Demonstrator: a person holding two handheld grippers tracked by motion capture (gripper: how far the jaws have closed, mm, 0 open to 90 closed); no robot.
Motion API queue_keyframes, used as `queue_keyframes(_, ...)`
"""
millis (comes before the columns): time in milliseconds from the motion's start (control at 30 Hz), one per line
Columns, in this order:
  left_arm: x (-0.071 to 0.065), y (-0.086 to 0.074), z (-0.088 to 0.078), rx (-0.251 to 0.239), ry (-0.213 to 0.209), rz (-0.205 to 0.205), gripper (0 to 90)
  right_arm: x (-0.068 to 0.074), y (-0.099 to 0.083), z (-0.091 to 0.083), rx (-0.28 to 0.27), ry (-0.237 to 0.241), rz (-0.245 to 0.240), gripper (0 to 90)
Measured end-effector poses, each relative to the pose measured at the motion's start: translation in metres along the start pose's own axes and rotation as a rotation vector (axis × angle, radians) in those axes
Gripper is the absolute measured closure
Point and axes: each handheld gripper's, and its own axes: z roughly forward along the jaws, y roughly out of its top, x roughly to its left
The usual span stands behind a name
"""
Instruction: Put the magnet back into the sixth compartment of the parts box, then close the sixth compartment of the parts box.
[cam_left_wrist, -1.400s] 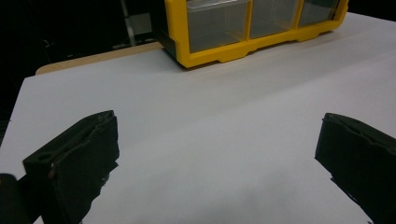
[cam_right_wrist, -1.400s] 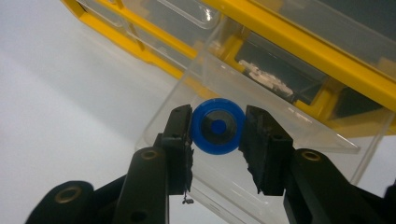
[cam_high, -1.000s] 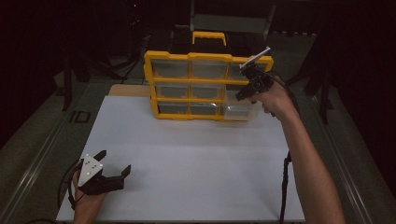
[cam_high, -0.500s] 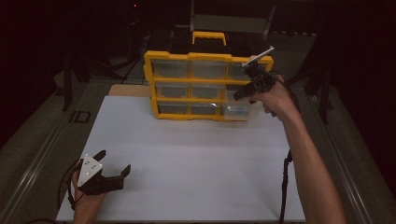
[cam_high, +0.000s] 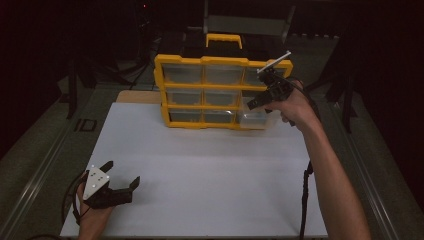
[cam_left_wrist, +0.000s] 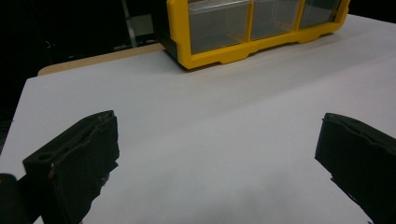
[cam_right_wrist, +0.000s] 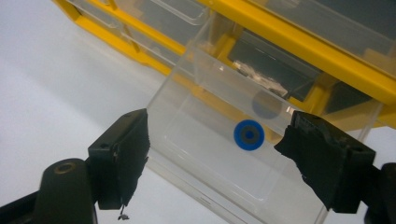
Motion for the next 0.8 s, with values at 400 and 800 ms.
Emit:
queue_keyframes(400,0.0,0.0,0.001,0.002,0.0,0.001,0.1,-0.002,-0.005,-0.005,-0.026,0.003,-0.008,23.0)
queue_keyframes(800,0.0,0.0,0.001,0.006,0.0,0.003,0.1,0.002,-0.011,-0.009,-0.038,0.012,-0.031,23.6)
